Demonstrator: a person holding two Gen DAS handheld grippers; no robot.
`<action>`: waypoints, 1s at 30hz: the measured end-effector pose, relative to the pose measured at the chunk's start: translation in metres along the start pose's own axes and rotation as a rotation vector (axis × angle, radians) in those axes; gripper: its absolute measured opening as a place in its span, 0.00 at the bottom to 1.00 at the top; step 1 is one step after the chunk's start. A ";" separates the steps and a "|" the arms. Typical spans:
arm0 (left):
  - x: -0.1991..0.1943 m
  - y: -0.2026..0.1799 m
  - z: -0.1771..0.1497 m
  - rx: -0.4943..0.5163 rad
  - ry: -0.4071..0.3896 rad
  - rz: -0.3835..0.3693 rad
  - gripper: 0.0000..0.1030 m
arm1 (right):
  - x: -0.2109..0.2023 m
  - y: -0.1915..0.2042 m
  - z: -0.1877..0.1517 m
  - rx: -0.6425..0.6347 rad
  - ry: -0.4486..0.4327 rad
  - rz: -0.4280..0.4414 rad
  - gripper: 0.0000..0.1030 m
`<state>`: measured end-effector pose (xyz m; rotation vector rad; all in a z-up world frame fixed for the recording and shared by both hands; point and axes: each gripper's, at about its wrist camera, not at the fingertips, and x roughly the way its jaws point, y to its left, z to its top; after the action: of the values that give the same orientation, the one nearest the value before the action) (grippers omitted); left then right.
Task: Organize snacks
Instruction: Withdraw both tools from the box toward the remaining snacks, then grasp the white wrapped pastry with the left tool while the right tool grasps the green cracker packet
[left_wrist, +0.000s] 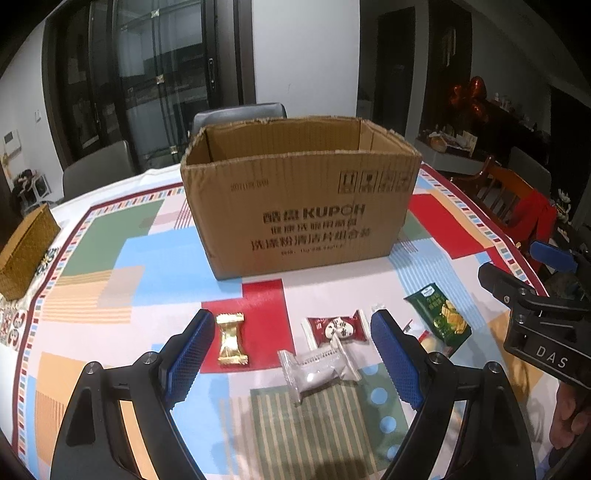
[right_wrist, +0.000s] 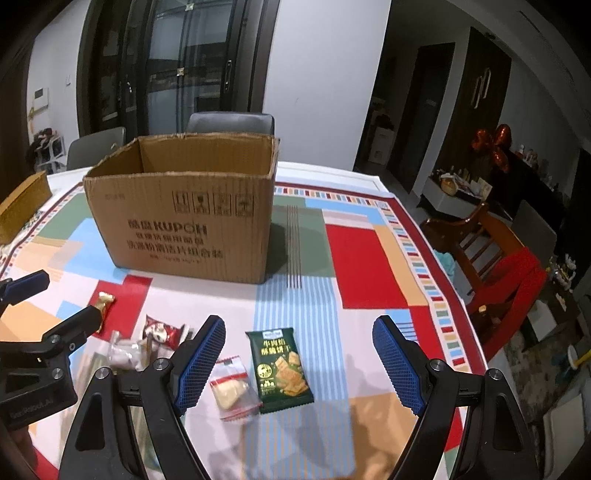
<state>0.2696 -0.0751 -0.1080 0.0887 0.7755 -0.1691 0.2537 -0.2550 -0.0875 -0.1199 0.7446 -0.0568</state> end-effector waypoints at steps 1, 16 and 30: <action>0.001 -0.001 -0.002 -0.001 0.003 0.000 0.84 | 0.002 0.000 -0.002 -0.002 0.006 0.001 0.80; 0.032 -0.008 -0.021 -0.020 0.078 -0.015 0.84 | 0.039 0.000 -0.022 -0.022 0.097 0.035 0.80; 0.060 -0.008 -0.032 -0.064 0.148 -0.022 0.81 | 0.075 0.002 -0.028 -0.013 0.180 0.074 0.80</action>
<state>0.2880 -0.0859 -0.1729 0.0321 0.9291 -0.1601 0.2898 -0.2623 -0.1580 -0.1000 0.9289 0.0077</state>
